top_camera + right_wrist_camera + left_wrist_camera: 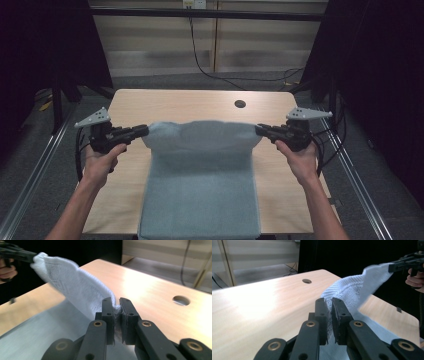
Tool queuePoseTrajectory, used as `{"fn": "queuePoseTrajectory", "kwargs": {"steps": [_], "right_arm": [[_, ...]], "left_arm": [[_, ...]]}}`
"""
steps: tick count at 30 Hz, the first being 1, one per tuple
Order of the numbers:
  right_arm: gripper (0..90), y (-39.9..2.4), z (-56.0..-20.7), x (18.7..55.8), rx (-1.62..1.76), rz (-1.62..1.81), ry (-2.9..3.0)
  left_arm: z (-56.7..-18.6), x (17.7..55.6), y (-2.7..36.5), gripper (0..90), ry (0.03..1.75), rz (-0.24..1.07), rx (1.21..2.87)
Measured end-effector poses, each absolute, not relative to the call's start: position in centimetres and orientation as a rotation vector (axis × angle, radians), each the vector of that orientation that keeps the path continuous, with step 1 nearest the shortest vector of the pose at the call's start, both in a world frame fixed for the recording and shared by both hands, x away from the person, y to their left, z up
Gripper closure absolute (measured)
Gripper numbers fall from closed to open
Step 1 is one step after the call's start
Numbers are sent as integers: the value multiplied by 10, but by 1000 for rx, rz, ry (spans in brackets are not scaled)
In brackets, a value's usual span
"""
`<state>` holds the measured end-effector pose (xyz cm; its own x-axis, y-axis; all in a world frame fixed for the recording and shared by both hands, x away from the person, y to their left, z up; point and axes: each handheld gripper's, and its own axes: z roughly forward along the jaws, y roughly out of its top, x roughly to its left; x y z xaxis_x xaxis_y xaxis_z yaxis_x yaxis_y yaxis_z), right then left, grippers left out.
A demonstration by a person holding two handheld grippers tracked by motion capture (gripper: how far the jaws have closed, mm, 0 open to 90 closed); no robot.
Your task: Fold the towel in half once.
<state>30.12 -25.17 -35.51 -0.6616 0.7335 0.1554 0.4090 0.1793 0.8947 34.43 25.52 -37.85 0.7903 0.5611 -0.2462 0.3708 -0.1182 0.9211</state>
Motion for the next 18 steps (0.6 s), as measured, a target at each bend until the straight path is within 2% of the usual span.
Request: {"fn": "queuePoseTrajectory", "kwargs": {"steps": [8,18], "right_arm": [[833,-252,-371,253,1071,1506,2197],[833,-244,-453,219,1237,1416,2381]], "left_arm": [[-389,290,264,836,708,173,1786],[-460,255,255,835,777,22,1962]]}}
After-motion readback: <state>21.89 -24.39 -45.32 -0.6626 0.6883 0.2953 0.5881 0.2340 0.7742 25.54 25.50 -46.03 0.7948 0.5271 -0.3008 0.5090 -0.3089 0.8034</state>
